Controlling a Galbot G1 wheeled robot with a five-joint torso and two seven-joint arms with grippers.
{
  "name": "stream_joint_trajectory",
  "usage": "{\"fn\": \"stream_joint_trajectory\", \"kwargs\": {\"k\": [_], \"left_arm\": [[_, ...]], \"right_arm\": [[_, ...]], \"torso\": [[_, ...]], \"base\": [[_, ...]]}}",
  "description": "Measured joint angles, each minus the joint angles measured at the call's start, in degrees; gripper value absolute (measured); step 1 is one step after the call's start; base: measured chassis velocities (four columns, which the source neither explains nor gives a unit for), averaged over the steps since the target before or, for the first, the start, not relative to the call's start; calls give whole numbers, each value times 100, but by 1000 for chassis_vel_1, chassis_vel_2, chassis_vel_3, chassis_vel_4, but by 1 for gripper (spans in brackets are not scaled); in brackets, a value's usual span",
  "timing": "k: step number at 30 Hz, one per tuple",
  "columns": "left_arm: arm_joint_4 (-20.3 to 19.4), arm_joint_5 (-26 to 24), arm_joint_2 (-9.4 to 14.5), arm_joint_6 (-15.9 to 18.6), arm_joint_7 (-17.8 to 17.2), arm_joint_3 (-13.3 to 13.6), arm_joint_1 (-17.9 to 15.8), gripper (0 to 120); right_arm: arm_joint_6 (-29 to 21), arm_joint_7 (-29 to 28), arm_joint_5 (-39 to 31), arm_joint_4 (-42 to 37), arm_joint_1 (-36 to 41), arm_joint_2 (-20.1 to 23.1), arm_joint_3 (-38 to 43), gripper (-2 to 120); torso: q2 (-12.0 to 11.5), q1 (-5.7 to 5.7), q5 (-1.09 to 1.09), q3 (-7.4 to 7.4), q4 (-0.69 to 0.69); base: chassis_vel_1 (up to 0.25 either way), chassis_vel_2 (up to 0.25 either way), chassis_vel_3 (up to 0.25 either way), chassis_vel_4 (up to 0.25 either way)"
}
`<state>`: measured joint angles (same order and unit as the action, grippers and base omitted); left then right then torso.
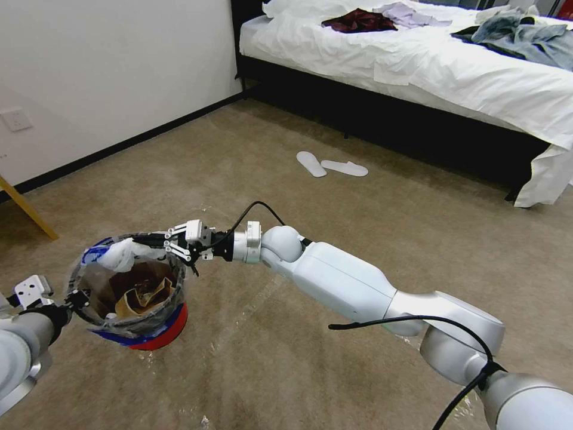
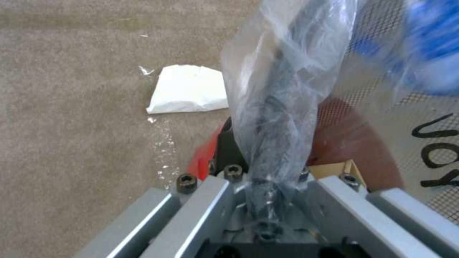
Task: Pick up the trash bin and place the garbage on the floor into it.
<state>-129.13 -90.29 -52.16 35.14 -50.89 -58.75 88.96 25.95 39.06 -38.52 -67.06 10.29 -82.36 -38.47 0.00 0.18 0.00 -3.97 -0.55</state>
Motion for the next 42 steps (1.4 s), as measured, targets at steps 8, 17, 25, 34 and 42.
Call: {"fn": "stream_joint_trajectory", "kwargs": {"k": [8,17,25,34,42], "left_arm": [[-8,-1,-38,-2,-33,28,-7,1],[-40,5,-63,-2,-33,37,-9,1],[-61,5,-69,5,-33,58,-15,1],[-60,-3,-69,7,-38,90,-41,1],[-56,0,-68,9,-41,91,-38,1]], "right_arm": [[7,-7,99,17,76,-34,-75,0],[37,-18,185,166,139,-130,-170,0],[114,-121,247,261,151,-170,-237,3],[102,-183,254,297,139,-205,-273,39],[103,-220,236,288,83,-140,-292,67]], "torso": [[0,0,0,0,0],[0,0,0,0,0],[0,0,0,0,0],[0,0,0,0,0],[0,0,0,0,0]], "base": [[0,0,0,0],[0,0,0,0],[0,0,0,0],[0,0,0,0],[0,0,0,0]]}}
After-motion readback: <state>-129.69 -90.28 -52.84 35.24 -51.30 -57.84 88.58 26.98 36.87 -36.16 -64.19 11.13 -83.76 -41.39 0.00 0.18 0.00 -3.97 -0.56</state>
